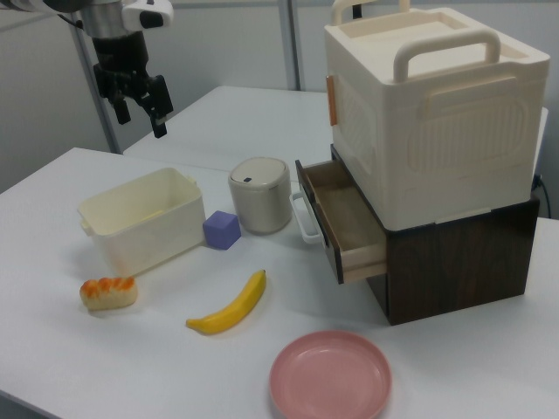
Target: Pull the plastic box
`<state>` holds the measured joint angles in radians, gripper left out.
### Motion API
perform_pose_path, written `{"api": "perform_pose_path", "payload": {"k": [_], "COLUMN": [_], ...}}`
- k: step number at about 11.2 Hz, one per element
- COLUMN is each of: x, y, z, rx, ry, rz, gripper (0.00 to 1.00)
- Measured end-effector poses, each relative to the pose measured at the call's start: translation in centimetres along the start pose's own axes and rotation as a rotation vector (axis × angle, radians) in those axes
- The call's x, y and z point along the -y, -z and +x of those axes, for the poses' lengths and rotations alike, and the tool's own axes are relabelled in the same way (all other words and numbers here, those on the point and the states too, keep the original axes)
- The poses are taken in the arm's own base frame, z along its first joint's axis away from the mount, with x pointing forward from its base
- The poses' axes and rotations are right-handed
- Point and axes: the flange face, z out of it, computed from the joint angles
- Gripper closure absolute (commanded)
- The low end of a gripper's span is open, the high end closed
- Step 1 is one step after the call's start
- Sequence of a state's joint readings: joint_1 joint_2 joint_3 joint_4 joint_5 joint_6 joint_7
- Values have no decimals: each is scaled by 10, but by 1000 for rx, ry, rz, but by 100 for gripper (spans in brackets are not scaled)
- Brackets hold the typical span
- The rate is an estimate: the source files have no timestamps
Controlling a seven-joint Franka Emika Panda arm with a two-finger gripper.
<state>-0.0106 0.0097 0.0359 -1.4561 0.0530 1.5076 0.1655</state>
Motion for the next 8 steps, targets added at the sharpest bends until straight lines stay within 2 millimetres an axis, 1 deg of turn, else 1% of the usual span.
{"api": "perform_pose_path", "payload": {"k": [2, 4, 5, 8], "x": [5, 7, 7, 7], "y": [-7, -24, -27, -27], "z": [2, 6, 6, 5], "rx": [-2, 0, 5, 4], "ry": [3, -2, -3, -3], "rz": [35, 58, 58, 58], "gripper": [0, 0, 0, 0]}}
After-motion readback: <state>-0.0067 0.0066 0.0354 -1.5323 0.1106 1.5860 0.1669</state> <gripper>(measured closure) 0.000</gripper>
